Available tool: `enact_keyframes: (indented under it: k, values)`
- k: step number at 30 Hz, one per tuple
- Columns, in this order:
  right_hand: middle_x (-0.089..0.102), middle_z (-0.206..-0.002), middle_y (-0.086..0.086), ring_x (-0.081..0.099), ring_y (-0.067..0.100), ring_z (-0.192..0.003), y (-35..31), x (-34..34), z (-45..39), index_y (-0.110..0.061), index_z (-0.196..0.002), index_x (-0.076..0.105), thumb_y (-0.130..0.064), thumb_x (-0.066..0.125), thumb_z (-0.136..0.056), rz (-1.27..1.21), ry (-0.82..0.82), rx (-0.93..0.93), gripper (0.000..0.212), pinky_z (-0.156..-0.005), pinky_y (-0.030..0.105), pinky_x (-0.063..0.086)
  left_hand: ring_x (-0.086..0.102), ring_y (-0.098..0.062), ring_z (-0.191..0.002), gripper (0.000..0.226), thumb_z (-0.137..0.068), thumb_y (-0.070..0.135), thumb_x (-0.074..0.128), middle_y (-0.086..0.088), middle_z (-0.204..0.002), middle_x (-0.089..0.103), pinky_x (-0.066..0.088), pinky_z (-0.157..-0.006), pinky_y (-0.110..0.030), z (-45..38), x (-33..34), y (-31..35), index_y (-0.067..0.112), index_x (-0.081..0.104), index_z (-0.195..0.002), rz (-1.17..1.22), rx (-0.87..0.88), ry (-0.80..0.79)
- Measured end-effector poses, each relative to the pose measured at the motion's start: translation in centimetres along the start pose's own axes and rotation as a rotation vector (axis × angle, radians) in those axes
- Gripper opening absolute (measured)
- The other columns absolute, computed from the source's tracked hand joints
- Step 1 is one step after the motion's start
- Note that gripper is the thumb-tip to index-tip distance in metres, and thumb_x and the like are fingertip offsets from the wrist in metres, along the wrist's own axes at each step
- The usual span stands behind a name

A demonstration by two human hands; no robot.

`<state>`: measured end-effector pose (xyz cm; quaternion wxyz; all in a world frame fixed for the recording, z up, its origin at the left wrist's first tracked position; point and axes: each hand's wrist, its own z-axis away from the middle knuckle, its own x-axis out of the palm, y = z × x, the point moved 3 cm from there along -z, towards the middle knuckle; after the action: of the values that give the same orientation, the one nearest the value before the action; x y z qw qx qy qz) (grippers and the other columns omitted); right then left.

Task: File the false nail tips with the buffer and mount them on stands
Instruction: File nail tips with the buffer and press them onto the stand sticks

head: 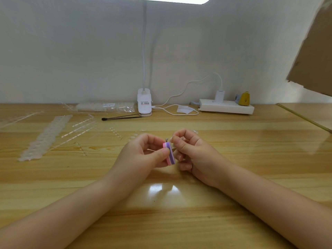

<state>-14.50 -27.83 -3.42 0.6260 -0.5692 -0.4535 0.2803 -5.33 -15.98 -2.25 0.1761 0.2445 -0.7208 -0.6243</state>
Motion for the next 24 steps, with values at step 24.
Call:
enact_keyframes:
  k: [24]
  values:
    - [0.046,-0.076,0.000,0.039,0.006,-0.052,0.1,-0.2,-0.2,-0.016,-0.084,0.052,-0.021,0.060,-0.080,-0.029,0.043,0.020,0.011,-0.038,0.015,0.024,0.070,-0.019,-0.066,0.010,-0.085,-0.006,0.062,-0.008,-0.071,0.071,0.055,-0.059,-0.021,-0.4,-0.8,0.1,0.003,0.065,-0.086,0.062,-0.031,0.112]
